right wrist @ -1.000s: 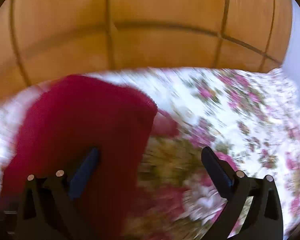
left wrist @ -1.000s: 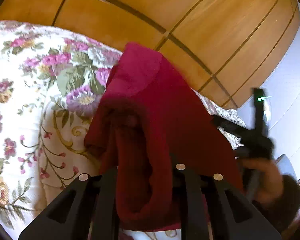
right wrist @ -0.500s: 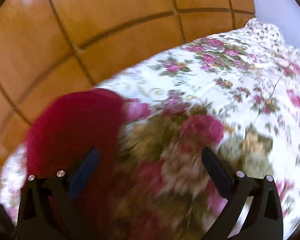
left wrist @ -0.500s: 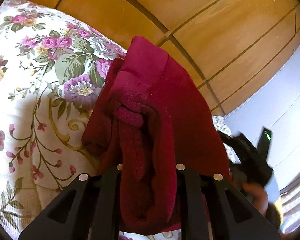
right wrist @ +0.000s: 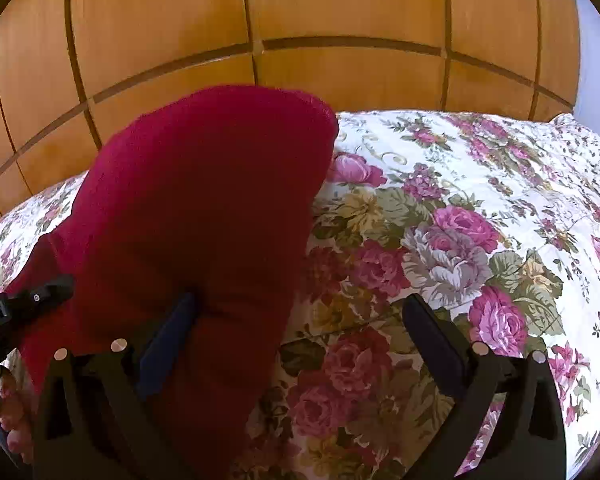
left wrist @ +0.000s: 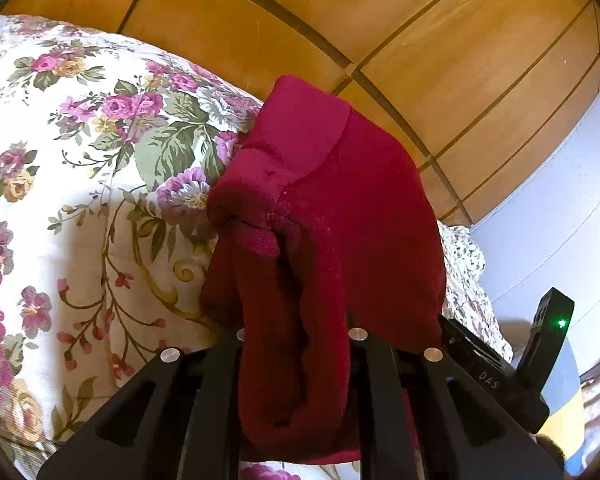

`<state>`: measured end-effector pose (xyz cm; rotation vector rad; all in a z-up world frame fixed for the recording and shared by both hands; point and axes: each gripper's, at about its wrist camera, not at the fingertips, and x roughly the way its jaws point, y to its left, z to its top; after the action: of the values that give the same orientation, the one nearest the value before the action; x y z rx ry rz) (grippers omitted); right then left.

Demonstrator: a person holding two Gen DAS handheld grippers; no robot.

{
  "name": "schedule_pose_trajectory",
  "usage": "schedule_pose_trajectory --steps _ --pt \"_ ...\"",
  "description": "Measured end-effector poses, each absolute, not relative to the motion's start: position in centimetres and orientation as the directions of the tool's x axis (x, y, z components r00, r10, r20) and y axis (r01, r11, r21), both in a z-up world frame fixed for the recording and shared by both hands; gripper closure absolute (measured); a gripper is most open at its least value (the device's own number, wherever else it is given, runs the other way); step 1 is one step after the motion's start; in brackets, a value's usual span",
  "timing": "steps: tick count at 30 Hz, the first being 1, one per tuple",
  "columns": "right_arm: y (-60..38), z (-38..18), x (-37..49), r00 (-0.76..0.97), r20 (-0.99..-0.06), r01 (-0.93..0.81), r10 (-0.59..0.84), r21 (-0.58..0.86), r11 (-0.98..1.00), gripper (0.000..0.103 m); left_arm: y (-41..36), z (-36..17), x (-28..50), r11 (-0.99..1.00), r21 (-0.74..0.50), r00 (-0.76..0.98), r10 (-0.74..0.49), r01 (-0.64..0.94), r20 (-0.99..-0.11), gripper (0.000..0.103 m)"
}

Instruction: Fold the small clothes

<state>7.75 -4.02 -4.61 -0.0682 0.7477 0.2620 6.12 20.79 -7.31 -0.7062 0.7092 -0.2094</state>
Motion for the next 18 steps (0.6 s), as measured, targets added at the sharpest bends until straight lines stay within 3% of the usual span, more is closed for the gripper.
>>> schedule_pose_trajectory --steps 5,8,12,13,18 --pt "-5.6 -4.7 7.4 0.69 -0.672 -0.246 0.269 0.131 0.96 0.002 21.2 -7.6 5.3 0.72 -0.692 0.762 -0.425 -0.042 -0.489 0.085" --pt "-6.6 -4.7 7.2 0.677 -0.674 -0.22 0.297 0.2 0.955 0.002 20.9 -7.4 4.7 0.724 -0.689 0.769 -0.427 -0.025 -0.476 0.075" --pt "-7.3 -4.3 6.7 0.666 -0.678 -0.186 0.311 0.253 0.949 0.002 19.7 -6.2 3.6 0.752 -0.657 0.788 -0.436 0.053 -0.435 0.034" --pt "-7.3 -4.1 6.6 0.662 -0.683 -0.181 0.308 0.253 0.95 0.002 19.2 -5.9 3.4 0.768 -0.637 0.791 -0.43 0.067 -0.435 0.031" --pt "-6.8 -3.1 6.2 0.66 -0.698 -0.185 0.278 0.208 0.961 0.002 18.2 -5.6 4.0 0.825 -0.565 0.775 -0.37 0.021 -0.512 0.033"
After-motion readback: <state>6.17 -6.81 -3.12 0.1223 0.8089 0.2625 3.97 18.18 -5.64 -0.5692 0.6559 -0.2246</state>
